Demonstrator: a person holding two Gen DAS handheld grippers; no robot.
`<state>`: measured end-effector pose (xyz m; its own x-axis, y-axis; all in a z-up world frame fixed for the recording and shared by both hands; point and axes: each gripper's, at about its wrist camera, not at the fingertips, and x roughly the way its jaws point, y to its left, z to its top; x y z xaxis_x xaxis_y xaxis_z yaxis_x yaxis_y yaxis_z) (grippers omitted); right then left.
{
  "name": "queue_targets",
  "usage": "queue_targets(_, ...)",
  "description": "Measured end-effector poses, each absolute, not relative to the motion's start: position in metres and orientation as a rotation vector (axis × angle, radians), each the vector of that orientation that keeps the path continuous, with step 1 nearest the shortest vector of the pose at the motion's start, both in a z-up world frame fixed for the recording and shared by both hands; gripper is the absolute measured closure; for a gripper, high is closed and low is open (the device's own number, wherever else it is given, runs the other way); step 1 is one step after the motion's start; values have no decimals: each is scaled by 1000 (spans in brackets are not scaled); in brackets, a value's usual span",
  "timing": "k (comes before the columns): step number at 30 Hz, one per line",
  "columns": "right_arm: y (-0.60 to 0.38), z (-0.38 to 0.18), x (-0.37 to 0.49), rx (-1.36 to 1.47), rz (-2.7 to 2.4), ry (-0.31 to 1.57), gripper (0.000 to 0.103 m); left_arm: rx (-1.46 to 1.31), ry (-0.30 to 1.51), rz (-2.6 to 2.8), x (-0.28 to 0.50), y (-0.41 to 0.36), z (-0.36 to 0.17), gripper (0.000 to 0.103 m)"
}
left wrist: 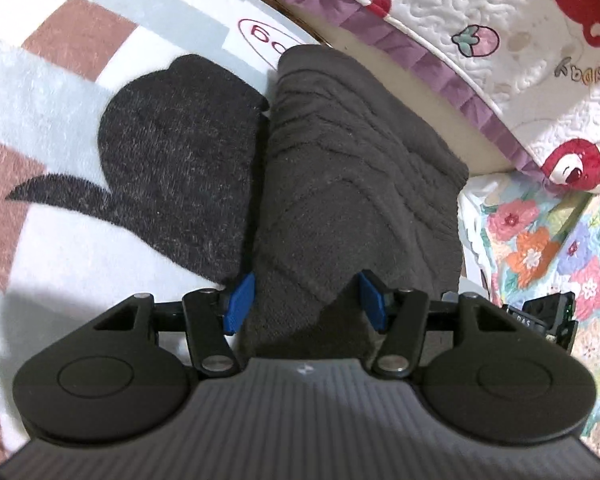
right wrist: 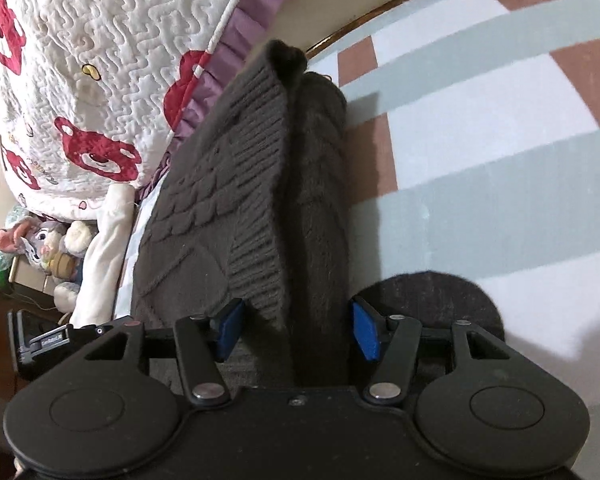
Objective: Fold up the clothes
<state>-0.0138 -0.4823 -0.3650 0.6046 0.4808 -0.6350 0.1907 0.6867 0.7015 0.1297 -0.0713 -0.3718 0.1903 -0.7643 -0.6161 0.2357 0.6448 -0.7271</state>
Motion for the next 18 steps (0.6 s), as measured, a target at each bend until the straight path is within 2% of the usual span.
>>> queue_targets(2, -480, -367, -11, 831, 205, 937, 40, -611, 1192, -761, 131, -67, -379, 44)
queue_targets(3, -478, -368, -10, 832, 208, 938, 39, -646, 1198, -764, 131, -64, -382, 37)
queue_targets(6, -479, -371, -9, 850, 213, 929, 38, -716, 1213, -764, 133, -58, -392, 37)
queue_targets(9, -480, -378, -8, 920, 206, 899, 38, -622, 1199, -792, 131, -64, -388, 37)
queue_targets(14, -473, -382, 0, 933, 174, 819, 37, -482, 1179, -848, 128, -81, -388, 26)
queue_targets(16, -466, -374, 4, 864, 147, 814, 57, -457, 1172, -843, 128, -83, -385, 31)
queue_targets(17, -460, -366, 5, 800, 142, 811, 60, -436, 1158, -825, 126, -84, -383, 45)
queue_targets(18, -450, -353, 5, 703, 149, 795, 65, -413, 1142, -809, 123, -86, -381, 52)
